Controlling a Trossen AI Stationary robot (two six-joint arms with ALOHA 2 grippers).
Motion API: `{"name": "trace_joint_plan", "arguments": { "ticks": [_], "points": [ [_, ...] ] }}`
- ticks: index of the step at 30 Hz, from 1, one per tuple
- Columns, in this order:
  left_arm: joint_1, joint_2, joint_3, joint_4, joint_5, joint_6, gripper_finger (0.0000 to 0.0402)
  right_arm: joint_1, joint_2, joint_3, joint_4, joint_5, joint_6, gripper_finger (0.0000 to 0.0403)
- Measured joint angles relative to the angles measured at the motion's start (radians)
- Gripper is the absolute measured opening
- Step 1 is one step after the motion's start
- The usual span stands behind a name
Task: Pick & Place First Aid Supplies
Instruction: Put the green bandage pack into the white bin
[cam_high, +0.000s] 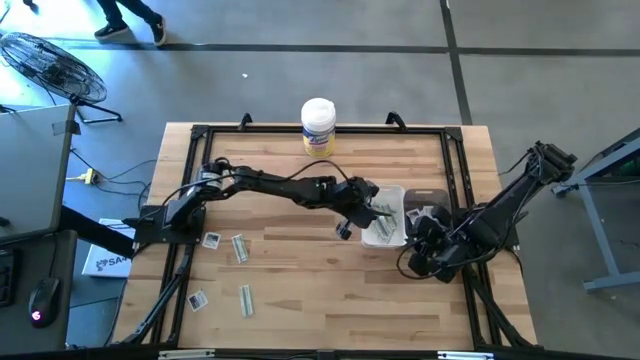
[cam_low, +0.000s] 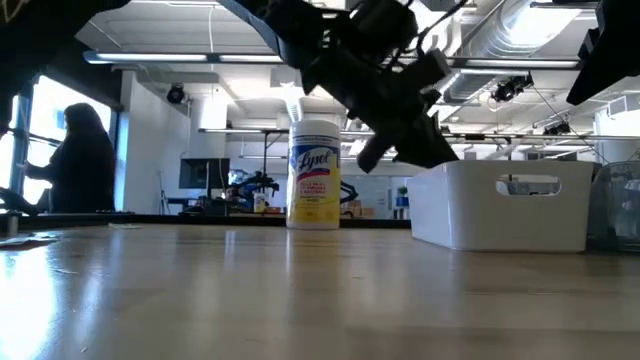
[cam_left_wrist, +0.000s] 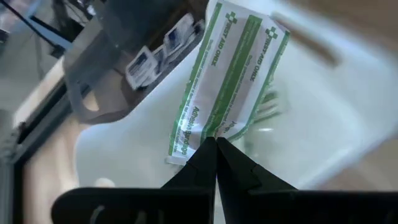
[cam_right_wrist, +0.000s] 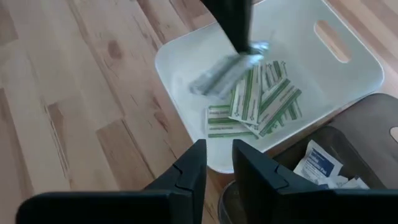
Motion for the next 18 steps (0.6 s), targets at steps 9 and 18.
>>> {"name": "trace_joint_plan", "arguments": {
  "ticks": [9,18],
  "points": [
    [0.01,0.025,0.0,0.018,-0.074,0.049,0.0,-0.017,0.0,0.0,0.001,0.011,-0.004,0.0071],
    [0.009,0.026,0.0,0.053,-0.085,0.049,0.0025,-0.031,0.0,0.0,0.002,0.017,-0.01,0.0071]
  ]
}}
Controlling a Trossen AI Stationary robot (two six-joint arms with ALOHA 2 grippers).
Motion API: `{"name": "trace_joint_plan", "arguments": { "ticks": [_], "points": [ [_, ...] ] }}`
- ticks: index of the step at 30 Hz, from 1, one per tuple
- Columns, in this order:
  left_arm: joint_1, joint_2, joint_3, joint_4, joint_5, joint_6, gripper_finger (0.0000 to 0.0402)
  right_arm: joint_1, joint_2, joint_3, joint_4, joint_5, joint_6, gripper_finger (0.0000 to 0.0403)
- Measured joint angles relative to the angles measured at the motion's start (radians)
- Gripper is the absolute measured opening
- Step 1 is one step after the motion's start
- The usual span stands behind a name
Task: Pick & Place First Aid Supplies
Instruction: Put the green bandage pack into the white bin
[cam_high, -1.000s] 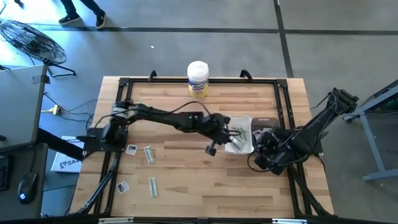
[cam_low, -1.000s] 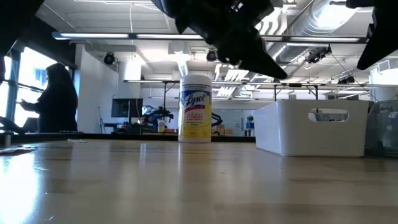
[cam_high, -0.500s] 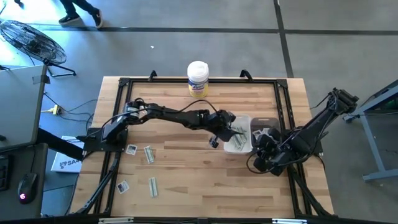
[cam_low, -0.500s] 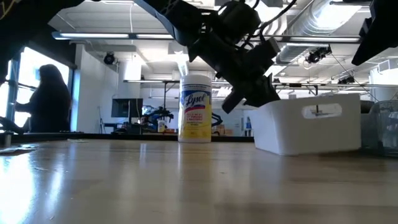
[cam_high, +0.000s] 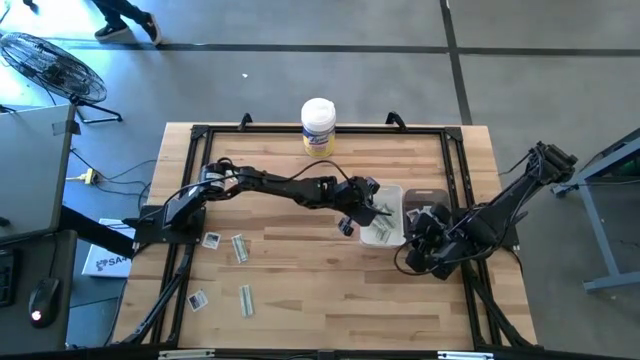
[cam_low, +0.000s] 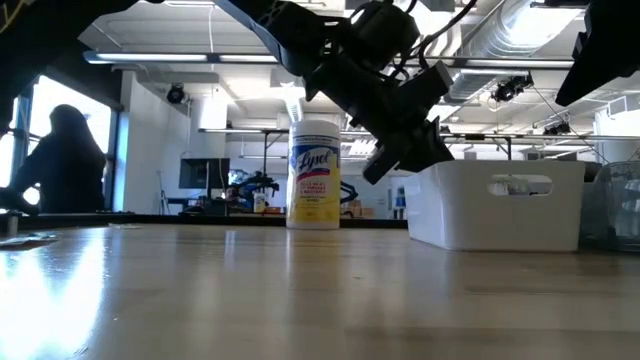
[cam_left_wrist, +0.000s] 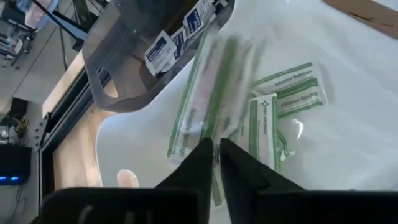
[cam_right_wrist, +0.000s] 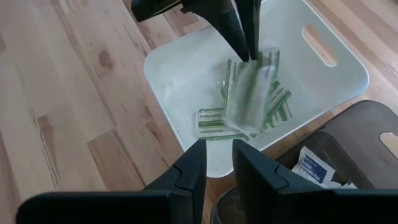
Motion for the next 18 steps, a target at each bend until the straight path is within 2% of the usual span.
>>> {"name": "trace_joint_plan", "arguments": {
  "ticks": [3,7,12,18],
  "points": [
    [0.0,0.0,0.0,0.009,-0.011,0.0,0.0051,0.0,0.0,0.0,0.0,0.002,-0.006,0.0071],
    [-0.008,0.0,-0.001,0.04,-0.09,0.0,0.0077,0.0,0.0,0.0,0.004,0.004,-0.007,0.0071],
    [-0.058,-0.03,-0.002,0.025,-0.226,0.047,0.0082,0.0,0.0,0.0,0.005,0.006,-0.008,0.0071],
    [-0.173,-0.155,-0.001,-0.069,-0.372,0.005,0.0083,0.0,0.0,0.0,0.005,0.012,-0.008,0.0071]
  ]
}}
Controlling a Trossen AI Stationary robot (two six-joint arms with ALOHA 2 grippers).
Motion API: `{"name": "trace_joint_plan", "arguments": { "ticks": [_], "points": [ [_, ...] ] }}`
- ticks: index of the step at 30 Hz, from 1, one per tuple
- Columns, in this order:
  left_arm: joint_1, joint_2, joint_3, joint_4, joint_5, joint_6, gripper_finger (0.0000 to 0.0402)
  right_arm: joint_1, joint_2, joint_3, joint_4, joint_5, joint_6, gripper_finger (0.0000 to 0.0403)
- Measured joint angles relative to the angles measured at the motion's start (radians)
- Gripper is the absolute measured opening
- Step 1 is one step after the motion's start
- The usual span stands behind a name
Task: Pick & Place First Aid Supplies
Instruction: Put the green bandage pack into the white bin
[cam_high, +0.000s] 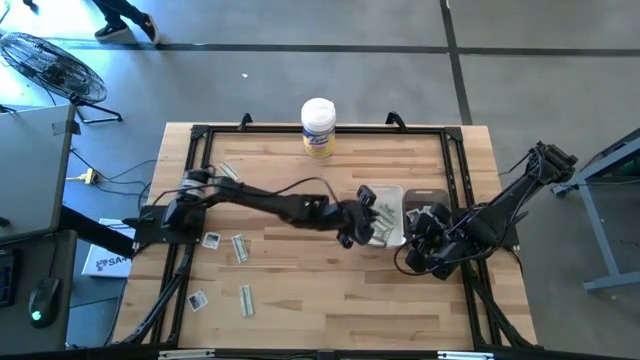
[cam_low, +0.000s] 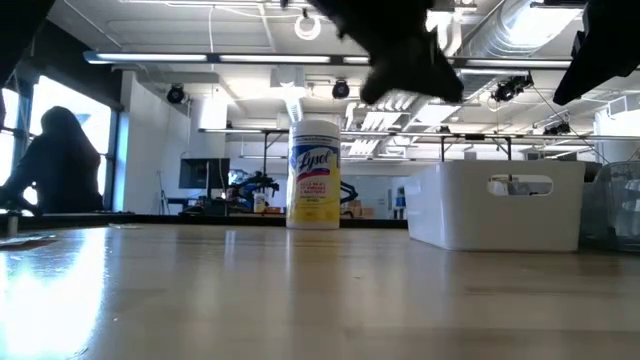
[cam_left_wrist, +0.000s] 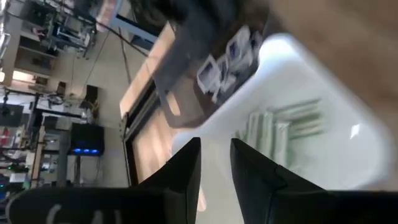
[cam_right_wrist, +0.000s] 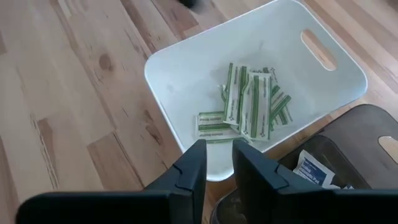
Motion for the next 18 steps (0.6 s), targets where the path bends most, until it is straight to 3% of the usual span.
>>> {"name": "trace_joint_plan", "arguments": {
  "ticks": [5,10,18],
  "points": [
    [-0.053,-0.126,0.001,-0.234,-0.015,-0.177,0.0083,0.0,0.0,0.0,0.017,0.012,0.0,0.0071],
    [-0.032,-0.232,0.001,-0.583,0.055,-0.455,0.0083,0.0,0.0,-0.001,0.045,0.014,0.0,0.0071],
    [0.004,-0.278,-0.033,-0.948,0.049,-0.757,0.0083,0.0,0.0,-0.001,0.067,0.02,0.0,0.0071]
  ]
}}
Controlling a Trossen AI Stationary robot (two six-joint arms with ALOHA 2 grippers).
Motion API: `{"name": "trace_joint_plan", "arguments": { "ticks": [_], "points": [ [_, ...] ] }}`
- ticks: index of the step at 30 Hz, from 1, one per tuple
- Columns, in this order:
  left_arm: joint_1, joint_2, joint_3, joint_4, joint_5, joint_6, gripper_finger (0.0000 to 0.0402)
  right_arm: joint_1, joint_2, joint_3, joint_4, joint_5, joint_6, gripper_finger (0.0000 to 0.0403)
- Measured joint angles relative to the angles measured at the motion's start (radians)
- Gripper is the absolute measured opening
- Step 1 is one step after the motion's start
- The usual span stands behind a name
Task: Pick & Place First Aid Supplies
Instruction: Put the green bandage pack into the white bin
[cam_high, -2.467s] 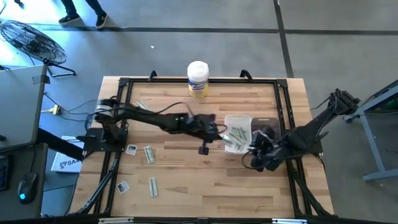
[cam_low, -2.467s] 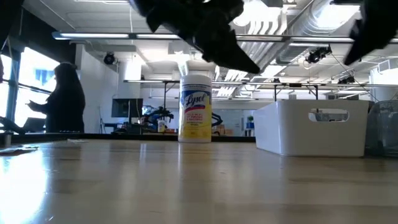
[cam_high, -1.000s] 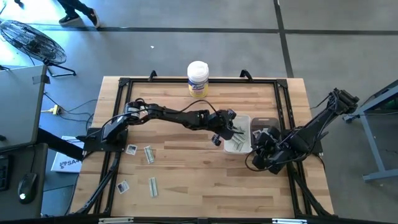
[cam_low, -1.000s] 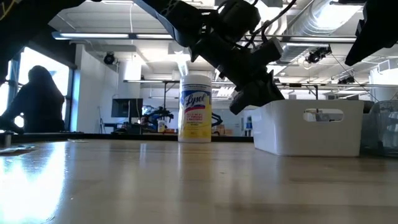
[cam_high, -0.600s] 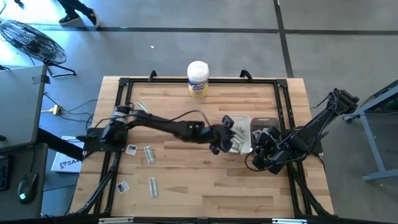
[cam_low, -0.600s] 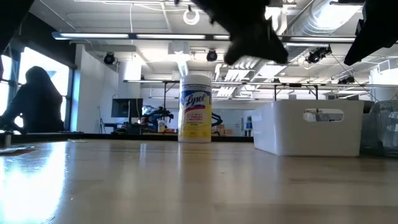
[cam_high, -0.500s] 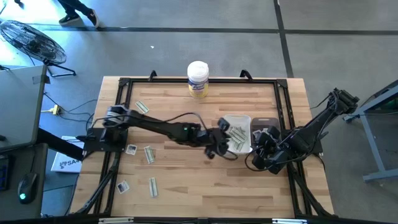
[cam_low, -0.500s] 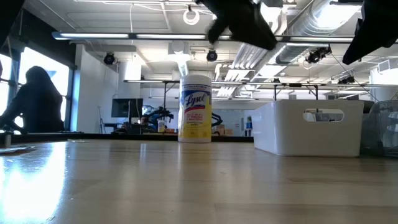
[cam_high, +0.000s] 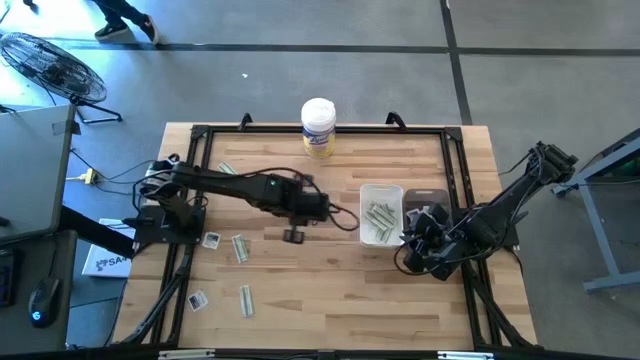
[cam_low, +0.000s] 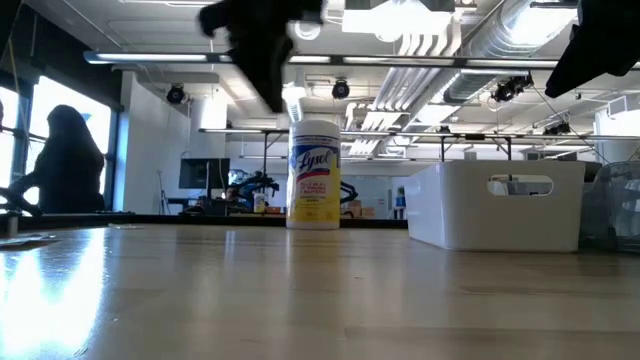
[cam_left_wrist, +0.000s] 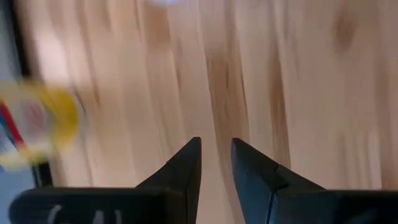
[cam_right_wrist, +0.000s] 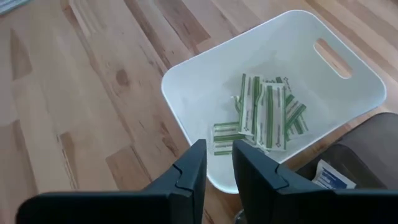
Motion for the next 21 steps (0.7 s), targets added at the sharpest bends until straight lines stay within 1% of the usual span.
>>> {"name": "trace_joint_plan", "arguments": {
  "ticks": [2,6,10,13,17,19,21],
  "points": [
    [0.0,-0.01,-0.051,-0.049,-0.001,-0.043,0.0083,0.0,0.0,0.0,0.003,0.001,0.0,0.0071],
    [0.0,-0.054,-0.199,-0.051,-0.001,-0.117,0.0083,0.0,0.0,0.0,0.003,0.004,-0.015,0.0071],
    [0.0,-0.134,-0.371,0.006,-0.001,-0.207,0.0083,0.0,0.0,0.0,0.008,0.007,-0.027,0.0071],
    [0.0,-0.215,-0.508,0.054,-0.002,-0.287,0.0083,0.0,0.0,0.0,0.011,0.011,-0.027,0.0071],
    [0.0,-0.335,-0.68,0.132,-0.005,-0.422,0.0083,0.0,0.0,0.0,0.015,0.043,-0.027,0.0071],
    [0.004,-0.396,-0.763,0.2,-0.04,-0.496,0.0083,0.0,0.0,0.0,0.015,0.059,-0.027,0.0071],
    [0.015,-0.451,-0.836,0.266,-0.1,-0.58,0.0083,0.0,0.0,0.0,0.016,0.071,-0.027,0.0071]
  ]
}}
